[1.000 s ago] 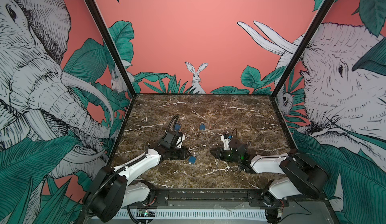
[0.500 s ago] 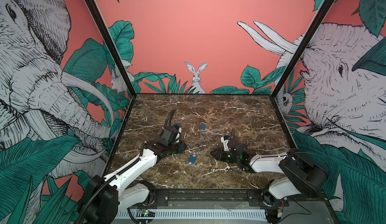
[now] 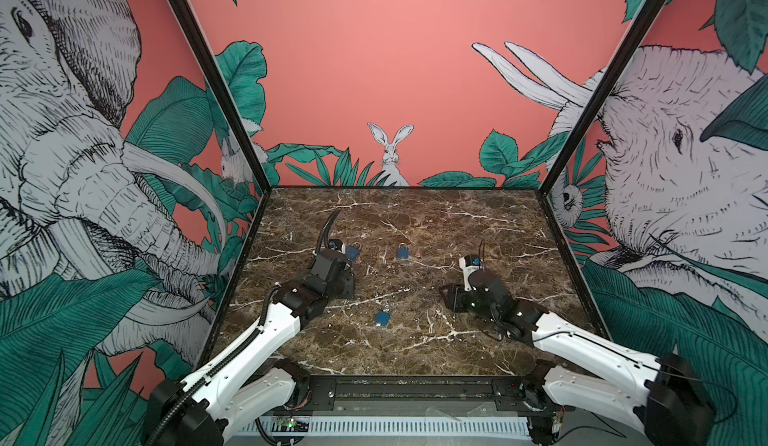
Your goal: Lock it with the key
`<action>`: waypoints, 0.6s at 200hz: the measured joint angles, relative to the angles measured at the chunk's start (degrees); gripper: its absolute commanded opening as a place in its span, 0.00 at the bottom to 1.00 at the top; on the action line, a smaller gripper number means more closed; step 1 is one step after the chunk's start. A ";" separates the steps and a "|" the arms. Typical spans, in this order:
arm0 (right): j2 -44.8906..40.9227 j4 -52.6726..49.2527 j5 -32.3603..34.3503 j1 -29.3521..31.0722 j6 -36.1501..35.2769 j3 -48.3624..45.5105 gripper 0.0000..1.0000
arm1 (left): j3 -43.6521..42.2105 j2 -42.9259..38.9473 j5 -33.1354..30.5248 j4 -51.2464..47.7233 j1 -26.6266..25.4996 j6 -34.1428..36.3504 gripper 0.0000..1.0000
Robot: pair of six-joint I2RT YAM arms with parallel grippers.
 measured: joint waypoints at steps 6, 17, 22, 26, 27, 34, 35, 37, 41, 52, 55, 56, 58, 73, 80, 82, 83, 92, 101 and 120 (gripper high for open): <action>-1.64 -1.60 1.81 0.00 -0.39 0.00 0.83 | 0.26 -0.33 -1.49 -0.02 0.00 0.42 0.35; -4.87 -4.83 5.79 0.00 -0.96 0.00 0.98 | 0.68 -1.03 -4.50 -0.07 0.00 1.31 0.38; -6.29 -6.25 7.56 0.00 -1.11 0.00 0.99 | 0.81 -1.38 -5.97 -0.02 0.00 1.95 0.40; -7.41 -7.41 9.14 0.00 -1.51 0.00 0.99 | 0.83 -1.60 -6.93 0.04 0.00 2.23 0.41; -7.78 -7.80 9.60 0.00 -1.60 0.02 0.99 | 0.85 -1.70 -7.32 0.07 0.00 2.43 0.41; -9.38 -9.73 12.13 0.00 -1.99 0.09 0.99 | 0.85 -2.10 -9.09 0.17 0.00 2.86 0.41; -9.68 -10.08 12.76 0.00 -1.95 0.13 0.99 | 0.85 -2.16 -9.51 0.17 0.00 2.86 0.40; -9.94 -10.47 13.25 0.00 -2.01 0.13 0.99 | 0.85 -2.25 -10.05 0.17 0.00 3.02 0.40; -10.75 -11.67 14.80 0.00 -2.14 0.24 0.99 | 0.85 -2.47 -11.13 0.24 0.00 3.37 0.40; -12.31 -14.49 18.84 -0.07 -2.69 0.68 0.99 | 0.79 -2.84 -13.46 0.87 0.00 4.50 0.44; -12.74 -15.39 20.00 -0.13 -2.89 0.87 0.99 | 0.72 -2.99 -14.23 1.25 0.00 5.07 0.47; -12.81 -15.56 20.26 -0.13 -2.99 0.92 0.99 | 0.70 -3.04 -14.34 1.33 0.00 5.09 0.47; -12.96 -16.04 20.83 -0.17 -3.06 1.05 0.99 | 0.66 -3.10 -14.69 1.64 0.00 5.20 0.49; -13.84 -19.02 25.00 -0.70 -4.00 1.99 0.99 | -0.04 -3.91 -17.77 3.61 0.00 6.58 0.71; -13.92 -20.28 26.86 -1.05 -4.33 2.51 0.99 | -0.44 -4.26 -19.23 4.22 0.00 6.80 0.75; -13.92 -20.63 27.30 -1.18 -4.42 2.67 0.99 | -0.57 -4.35 -19.71 4.37 0.00 7.26 0.75; -13.92 -20.74 27.43 -1.22 -4.46 2.71 0.99 | -0.61 -4.39 -19.96 4.42 0.00 7.13 0.76; -13.84 -21.92 29.24 -1.73 -4.90 3.26 0.99 | -1.25 -4.76 -22.29 5.49 0.00 7.02 0.79; -13.53 -23.28 30.86 -2.58 -5.42 3.89 0.99 | -2.03 -5.03 -24.79 6.47 0.00 7.28 0.83; -11.91 -25.20 32.89 -5.40 -6.49 5.18 0.99 | -3.82 -5.05 -29.97 8.74 0.00 8.81 0.96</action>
